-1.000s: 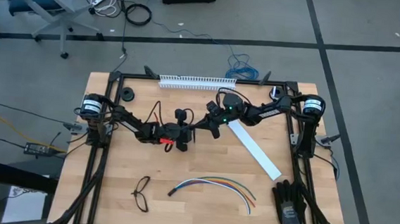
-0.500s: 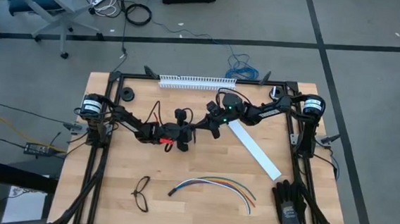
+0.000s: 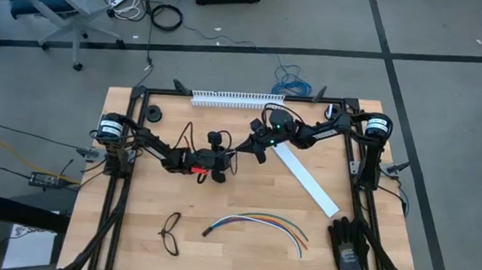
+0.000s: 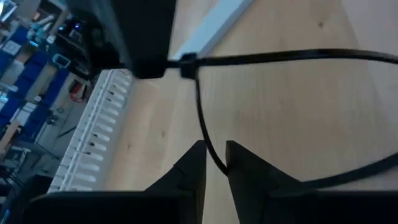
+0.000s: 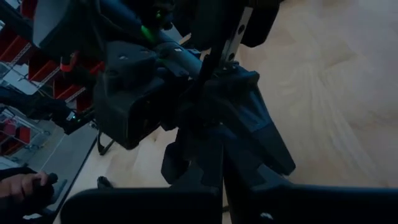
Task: Ziptie cables
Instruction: Wrap the zip tie around the cable wires
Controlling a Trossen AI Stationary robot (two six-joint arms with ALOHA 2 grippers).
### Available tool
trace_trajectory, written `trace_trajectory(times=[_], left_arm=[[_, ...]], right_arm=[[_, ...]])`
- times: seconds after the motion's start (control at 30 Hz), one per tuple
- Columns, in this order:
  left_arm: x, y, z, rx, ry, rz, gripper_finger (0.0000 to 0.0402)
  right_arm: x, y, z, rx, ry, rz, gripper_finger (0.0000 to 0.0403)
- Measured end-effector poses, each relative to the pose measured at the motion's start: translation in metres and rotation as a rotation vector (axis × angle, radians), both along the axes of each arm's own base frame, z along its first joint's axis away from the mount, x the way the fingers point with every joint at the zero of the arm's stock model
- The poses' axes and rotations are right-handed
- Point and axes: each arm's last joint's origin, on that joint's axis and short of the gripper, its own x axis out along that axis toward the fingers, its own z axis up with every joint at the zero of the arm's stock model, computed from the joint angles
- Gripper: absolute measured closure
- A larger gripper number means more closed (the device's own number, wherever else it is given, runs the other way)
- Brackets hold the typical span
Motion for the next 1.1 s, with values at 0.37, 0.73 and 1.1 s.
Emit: trace_trajectory(times=[0.37,0.73,1.1], left_arm=[[-0.025,-0.01,0.017,0.002,-0.212,0.048,0.0331],[-0.026,-0.028,0.038,0.045,-0.288,0.152,0.033],[-0.009,-0.028,0.044,-0.016,-0.241,0.188,0.033]], right_arm=[[-0.001,-0.002,-0.002,0.007,0.025,-0.022,0.0403],[0.001,-0.003,0.009,-0.018,-0.037,-0.16,0.0403],[0.006,0.007,0.013,-0.064,-0.083,-0.154,0.0403]])
